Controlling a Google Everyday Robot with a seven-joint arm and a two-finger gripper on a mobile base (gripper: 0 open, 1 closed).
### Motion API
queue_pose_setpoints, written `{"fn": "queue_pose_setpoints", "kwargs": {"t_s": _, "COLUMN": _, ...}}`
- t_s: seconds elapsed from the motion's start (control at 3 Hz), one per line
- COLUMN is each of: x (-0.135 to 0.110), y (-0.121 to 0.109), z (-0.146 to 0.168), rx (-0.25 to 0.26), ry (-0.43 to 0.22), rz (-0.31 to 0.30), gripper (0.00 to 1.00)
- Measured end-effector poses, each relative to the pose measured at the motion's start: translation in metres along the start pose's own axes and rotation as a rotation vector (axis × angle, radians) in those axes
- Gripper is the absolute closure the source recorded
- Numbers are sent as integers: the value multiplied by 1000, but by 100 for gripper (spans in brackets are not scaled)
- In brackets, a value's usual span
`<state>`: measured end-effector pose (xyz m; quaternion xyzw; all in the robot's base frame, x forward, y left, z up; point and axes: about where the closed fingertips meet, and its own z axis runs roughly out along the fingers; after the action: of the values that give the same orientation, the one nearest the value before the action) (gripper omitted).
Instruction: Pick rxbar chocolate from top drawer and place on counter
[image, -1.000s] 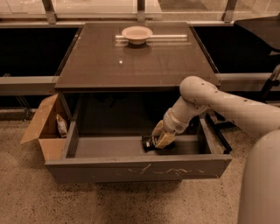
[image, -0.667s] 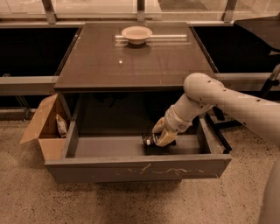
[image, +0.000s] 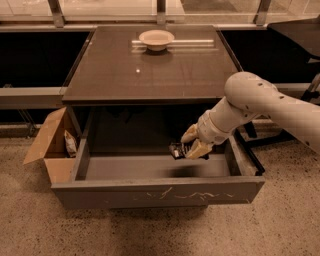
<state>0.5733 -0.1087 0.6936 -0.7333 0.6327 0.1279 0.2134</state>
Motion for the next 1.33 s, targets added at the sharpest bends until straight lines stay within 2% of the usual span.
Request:
{"fn": "queue_pose_setpoints", "kwargs": {"t_s": 0.33, "x": 0, "y": 0, "z": 0, "rx": 0, "ry": 0, "rz": -1, "gripper": 100}}
{"fn": "queue_pose_setpoints", "kwargs": {"t_s": 0.67, "x": -10, "y": -2, "z": -14, "rx": 0, "ry": 0, "rz": -46, "gripper": 100}}
{"fn": "queue_pose_setpoints", "kwargs": {"t_s": 1.0, "x": -27, "y": -4, "z": -47, "rx": 6, "ry": 28, "rz": -99, "gripper": 100}}
{"fn": "queue_pose_setpoints", "kwargs": {"t_s": 1.33, "x": -46, "y": -9, "z": -85, "rx": 43, "ry": 57, "rz": -143, "gripper": 100}}
